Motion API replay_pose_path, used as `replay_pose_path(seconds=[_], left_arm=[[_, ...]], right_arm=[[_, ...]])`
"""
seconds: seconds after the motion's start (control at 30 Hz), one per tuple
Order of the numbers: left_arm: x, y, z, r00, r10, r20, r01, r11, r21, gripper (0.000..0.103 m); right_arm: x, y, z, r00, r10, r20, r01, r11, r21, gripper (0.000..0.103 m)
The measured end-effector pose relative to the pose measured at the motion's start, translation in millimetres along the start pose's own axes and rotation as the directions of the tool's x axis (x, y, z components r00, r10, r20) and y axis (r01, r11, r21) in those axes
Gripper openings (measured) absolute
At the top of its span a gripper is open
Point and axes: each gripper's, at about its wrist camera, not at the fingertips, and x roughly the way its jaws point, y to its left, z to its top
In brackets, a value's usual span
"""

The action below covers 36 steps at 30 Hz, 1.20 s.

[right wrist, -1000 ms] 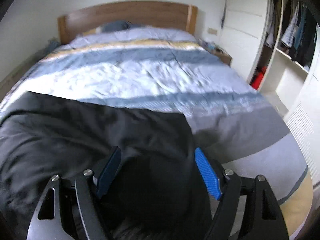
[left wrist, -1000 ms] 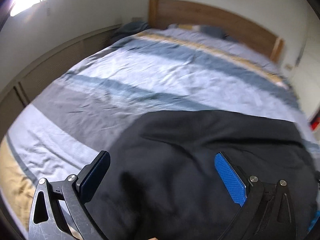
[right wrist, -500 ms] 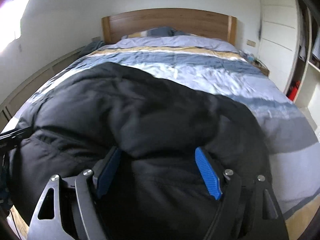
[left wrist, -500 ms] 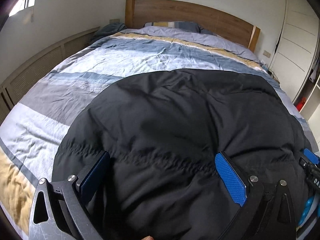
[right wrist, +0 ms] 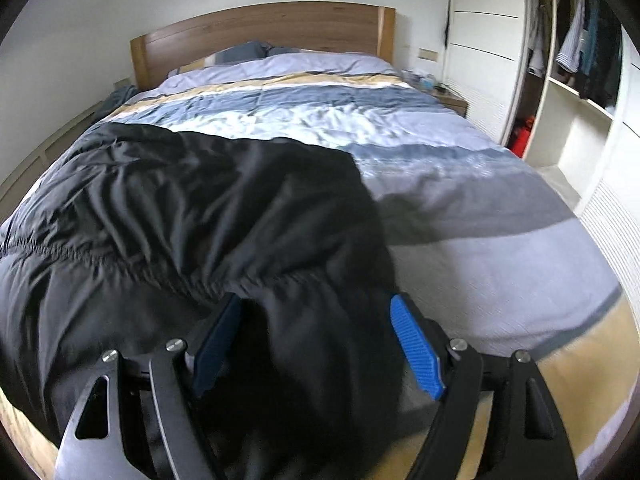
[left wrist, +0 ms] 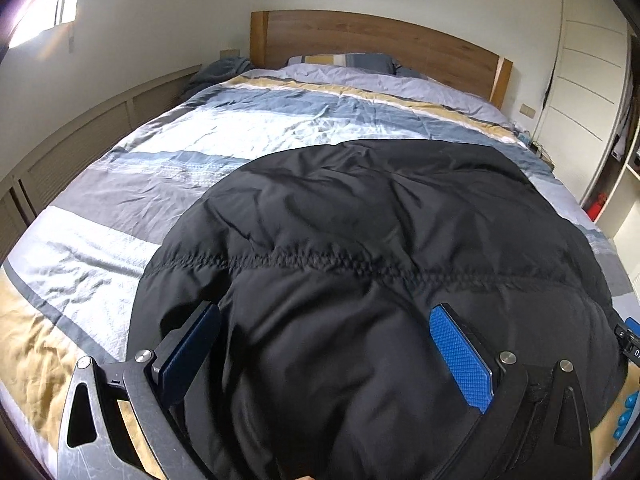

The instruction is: Fold large clothes

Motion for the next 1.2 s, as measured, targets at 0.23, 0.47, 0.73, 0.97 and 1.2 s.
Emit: replay_pose_path(seconds=[0.23,0.47,0.73,0.97,1.2], left_arm=[[-41.6,-1.2,-21.5,0.999,-0.008,0.036,0.007,0.999,0.045,0.102],[-86.4,-3.1,-47.9,0.998,-0.02,0.061,0.015,0.996,0.087,0.103],[-129.6,9.3,-97.7,0.999,-0.019,0.049,0.013,0.993,0.115,0.102],[-153.0,25.4,-132.6,1.0,-0.022,0.017,0.02,0.994,0.105,0.102],[-174.8,38.2,-154.5,1.0,-0.011,0.017,0.01,0.995,0.095,0.103]], right_arm=[[-46.7,7.2,-32.0,1.0,-0.012,0.004,0.012,0.999,-0.045,0.076],[-92.4,30.6,-64.7,1.0,0.0,0.013,0.001,0.994,-0.113,0.076],[-142.7,49.6,-98.4,0.999,0.026,0.038,-0.019,0.984,-0.175,0.076],[-179.9,48.0,-127.8,0.998,0.03,0.047,-0.023,0.989,-0.144,0.076],[-207.8,39.1,-146.4,0.998,0.017,0.061,-0.01,0.993,-0.121,0.076]])
